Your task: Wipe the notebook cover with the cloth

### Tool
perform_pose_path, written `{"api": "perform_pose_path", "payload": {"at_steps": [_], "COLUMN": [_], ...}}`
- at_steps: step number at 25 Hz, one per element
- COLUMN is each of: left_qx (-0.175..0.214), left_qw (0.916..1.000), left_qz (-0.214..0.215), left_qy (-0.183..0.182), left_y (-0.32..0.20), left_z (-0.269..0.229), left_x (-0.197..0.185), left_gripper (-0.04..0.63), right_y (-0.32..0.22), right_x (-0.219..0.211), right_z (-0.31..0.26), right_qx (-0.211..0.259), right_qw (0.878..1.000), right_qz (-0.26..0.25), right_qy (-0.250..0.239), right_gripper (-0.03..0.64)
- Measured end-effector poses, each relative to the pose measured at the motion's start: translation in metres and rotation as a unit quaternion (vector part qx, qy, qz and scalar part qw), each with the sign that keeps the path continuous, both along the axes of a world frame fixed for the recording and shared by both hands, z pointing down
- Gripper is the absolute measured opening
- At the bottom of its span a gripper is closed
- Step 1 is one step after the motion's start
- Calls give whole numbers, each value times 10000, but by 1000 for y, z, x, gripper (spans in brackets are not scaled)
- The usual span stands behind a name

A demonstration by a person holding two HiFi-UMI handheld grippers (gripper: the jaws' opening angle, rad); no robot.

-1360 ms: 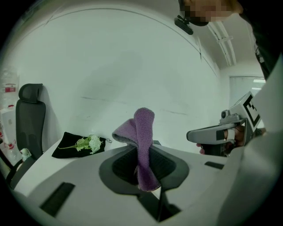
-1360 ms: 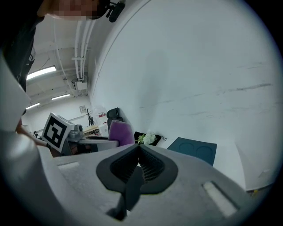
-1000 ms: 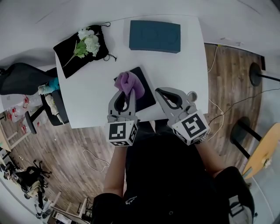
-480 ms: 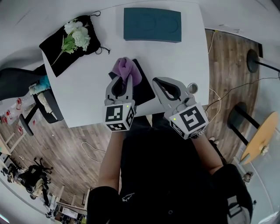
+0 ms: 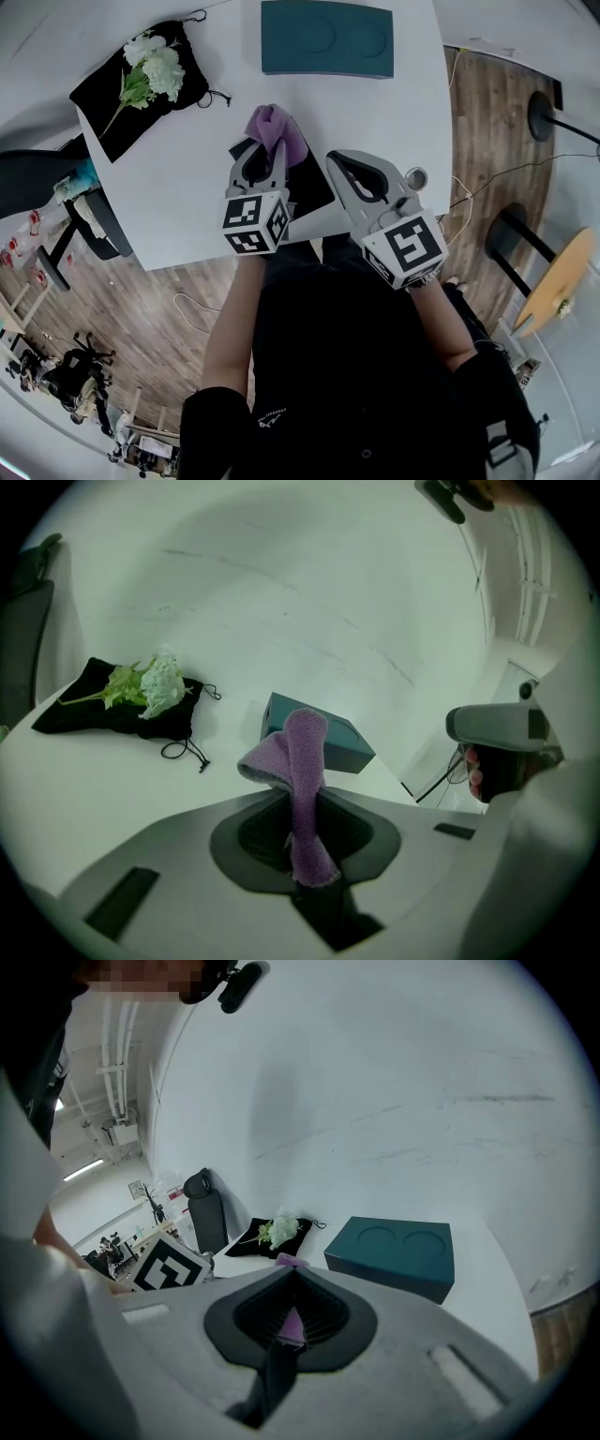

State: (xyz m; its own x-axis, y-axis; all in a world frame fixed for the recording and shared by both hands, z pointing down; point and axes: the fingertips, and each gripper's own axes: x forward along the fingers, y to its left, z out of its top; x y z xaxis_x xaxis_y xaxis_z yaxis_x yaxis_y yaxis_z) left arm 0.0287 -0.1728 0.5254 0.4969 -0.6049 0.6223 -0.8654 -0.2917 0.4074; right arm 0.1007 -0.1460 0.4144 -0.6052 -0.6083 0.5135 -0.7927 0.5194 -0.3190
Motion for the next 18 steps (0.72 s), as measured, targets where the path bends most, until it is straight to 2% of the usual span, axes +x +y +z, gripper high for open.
{"api": "perform_pose_path", "payload": {"at_steps": [7,14,18], "left_qx": [-312,-366,-351], "left_qw": [9994,9991,9985], "left_qz": [-23,32,173], "left_qy": [-155,-217,-377], "left_y": [-1,-1,-5], "left_z": [25,34,41], "left_x": [-4,-3,1], "left_gripper": [67,67,67], "right_y": [-5,-2,-1], "right_x": [-3,1,3], "right_z": [2,9,11], "right_qx": [-16,-120,-139], "right_qw": [10000,9998,9996], "right_qz": [24,156,209], "right_qy": [14,94,120], "right_gripper": [3,3,3]}}
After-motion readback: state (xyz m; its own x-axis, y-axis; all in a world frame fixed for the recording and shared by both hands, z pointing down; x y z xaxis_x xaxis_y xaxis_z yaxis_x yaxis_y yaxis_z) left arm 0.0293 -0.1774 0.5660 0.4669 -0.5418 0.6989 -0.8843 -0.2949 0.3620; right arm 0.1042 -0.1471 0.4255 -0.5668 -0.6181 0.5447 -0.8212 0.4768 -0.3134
